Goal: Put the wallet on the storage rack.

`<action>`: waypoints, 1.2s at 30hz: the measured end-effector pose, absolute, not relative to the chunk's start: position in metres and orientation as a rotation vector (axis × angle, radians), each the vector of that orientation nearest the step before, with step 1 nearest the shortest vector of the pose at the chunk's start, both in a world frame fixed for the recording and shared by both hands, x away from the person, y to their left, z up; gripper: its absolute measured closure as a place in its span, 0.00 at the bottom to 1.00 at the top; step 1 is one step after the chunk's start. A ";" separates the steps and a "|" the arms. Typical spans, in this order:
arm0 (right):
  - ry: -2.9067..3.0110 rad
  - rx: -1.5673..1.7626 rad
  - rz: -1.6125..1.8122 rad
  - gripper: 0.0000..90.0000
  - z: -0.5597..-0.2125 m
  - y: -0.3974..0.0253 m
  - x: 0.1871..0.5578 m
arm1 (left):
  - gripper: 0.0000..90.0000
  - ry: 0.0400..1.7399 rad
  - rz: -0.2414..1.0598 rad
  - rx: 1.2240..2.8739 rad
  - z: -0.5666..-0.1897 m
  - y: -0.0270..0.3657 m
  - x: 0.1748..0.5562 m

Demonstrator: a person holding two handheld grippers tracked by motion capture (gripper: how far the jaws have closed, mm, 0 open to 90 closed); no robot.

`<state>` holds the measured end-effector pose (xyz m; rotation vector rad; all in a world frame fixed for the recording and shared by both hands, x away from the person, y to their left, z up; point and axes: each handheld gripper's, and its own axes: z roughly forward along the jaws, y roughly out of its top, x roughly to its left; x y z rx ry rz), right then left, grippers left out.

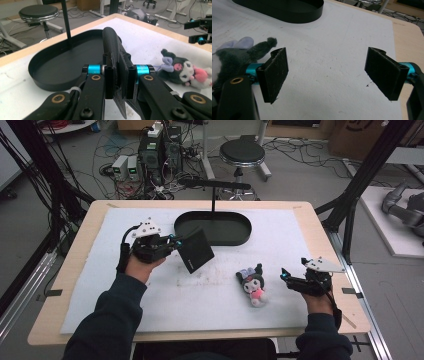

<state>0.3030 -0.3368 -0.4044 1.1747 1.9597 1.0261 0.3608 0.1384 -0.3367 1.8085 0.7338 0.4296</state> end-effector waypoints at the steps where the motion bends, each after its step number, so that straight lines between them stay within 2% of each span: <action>1: 1.959 1.178 1.027 0.22 -0.404 -0.337 0.303 | 0.92 0.731 0.429 1.801 -0.335 0.138 0.362; 14: 1.948 1.174 1.040 0.22 -0.404 -0.339 0.305 | 0.92 0.719 0.441 1.758 -0.310 0.128 0.399; 26: 1.941 1.177 1.052 0.22 -0.405 -0.341 0.307 | 0.92 0.784 0.448 1.715 -0.325 0.127 0.436; 32: 1.949 1.177 1.054 0.22 -0.406 -0.340 0.310 | 0.92 0.762 0.457 1.740 -0.316 0.114 0.457; 36: 1.951 1.173 1.056 0.22 -0.406 -0.340 0.310 | 0.92 0.781 0.455 1.760 -0.326 0.107 0.472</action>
